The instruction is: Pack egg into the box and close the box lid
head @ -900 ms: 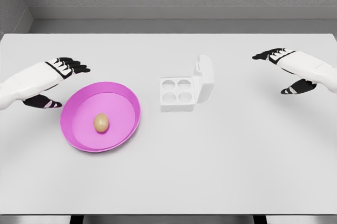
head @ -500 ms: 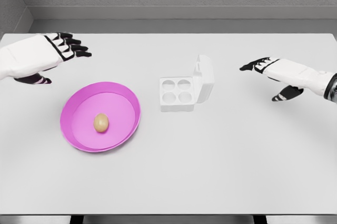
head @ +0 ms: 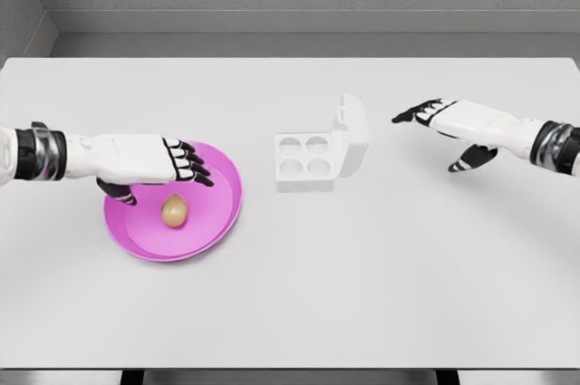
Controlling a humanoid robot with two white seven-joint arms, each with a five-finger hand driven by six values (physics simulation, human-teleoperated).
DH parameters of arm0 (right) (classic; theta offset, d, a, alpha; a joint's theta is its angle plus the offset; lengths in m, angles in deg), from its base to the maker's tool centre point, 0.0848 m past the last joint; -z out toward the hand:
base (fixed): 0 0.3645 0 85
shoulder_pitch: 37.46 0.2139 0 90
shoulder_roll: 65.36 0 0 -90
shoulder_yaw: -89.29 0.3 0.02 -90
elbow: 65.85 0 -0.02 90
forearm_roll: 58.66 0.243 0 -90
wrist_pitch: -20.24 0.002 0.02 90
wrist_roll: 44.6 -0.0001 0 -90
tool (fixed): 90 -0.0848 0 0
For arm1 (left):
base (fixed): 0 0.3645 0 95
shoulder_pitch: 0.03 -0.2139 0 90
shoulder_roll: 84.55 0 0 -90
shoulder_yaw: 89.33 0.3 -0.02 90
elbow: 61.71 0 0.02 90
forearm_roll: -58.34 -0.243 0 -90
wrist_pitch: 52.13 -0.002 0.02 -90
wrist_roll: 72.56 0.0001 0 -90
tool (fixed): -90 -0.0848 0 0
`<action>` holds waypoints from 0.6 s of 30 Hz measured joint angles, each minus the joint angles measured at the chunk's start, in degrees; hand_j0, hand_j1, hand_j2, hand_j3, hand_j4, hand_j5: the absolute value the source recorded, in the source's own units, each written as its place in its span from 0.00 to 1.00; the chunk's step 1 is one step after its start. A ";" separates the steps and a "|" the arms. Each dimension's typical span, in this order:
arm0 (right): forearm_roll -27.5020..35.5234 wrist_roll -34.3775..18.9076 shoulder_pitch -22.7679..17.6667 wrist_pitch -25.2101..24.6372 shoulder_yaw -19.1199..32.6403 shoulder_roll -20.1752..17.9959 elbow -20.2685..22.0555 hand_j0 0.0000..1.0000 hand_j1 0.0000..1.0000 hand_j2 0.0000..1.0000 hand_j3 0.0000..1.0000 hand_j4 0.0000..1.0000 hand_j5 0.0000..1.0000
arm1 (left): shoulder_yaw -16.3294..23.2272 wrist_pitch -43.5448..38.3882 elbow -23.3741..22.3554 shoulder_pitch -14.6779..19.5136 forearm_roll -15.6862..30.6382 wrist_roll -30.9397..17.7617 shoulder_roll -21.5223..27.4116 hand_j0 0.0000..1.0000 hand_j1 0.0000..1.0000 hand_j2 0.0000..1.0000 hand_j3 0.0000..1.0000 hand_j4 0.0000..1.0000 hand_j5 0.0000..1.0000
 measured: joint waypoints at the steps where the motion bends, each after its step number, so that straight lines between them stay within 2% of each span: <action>1: -0.04 -0.02 0.09 0.01 -0.47 0.28 -0.45 1.00 1.00 1.00 1.00 1.00 1.00 | 0.34 0.00 -0.51 0.00 0.01 -0.02 -0.05 1.00 1.00 1.00 1.00 1.00 1.00; 4: -0.09 -0.04 0.09 0.02 -1.26 0.99 -1.58 1.00 1.00 1.00 1.00 1.00 1.00 | 0.84 -0.01 -1.21 1.23 0.06 -0.03 -0.03 1.00 1.00 1.00 1.00 1.00 1.00; 8: -0.10 -0.05 0.18 0.02 -1.63 1.61 -2.49 1.00 1.00 1.00 1.00 1.00 1.00 | 1.49 -0.04 -0.44 4.56 0.52 0.03 0.70 1.00 1.00 1.00 1.00 1.00 1.00; 11: -0.07 -0.02 0.18 0.06 -1.72 1.84 -3.09 1.00 1.00 1.00 1.00 1.00 1.00 | 6.50 0.07 0.03 11.70 0.43 -0.10 1.06 1.00 1.00 1.00 1.00 1.00 1.00; 14: -0.04 -0.01 0.62 0.09 -1.75 1.94 -3.39 1.00 1.00 1.00 1.00 1.00 1.00 | 11.95 -0.04 0.21 12.57 0.46 -1.69 1.14 1.00 1.00 1.00 1.00 1.00 1.00; 18: -0.04 -0.11 0.70 0.10 -1.80 1.95 -3.52 1.00 1.00 1.00 1.00 1.00 1.00 | 15.29 -0.02 0.33 13.27 0.19 -4.43 1.11 1.00 1.00 1.00 1.00 1.00 1.00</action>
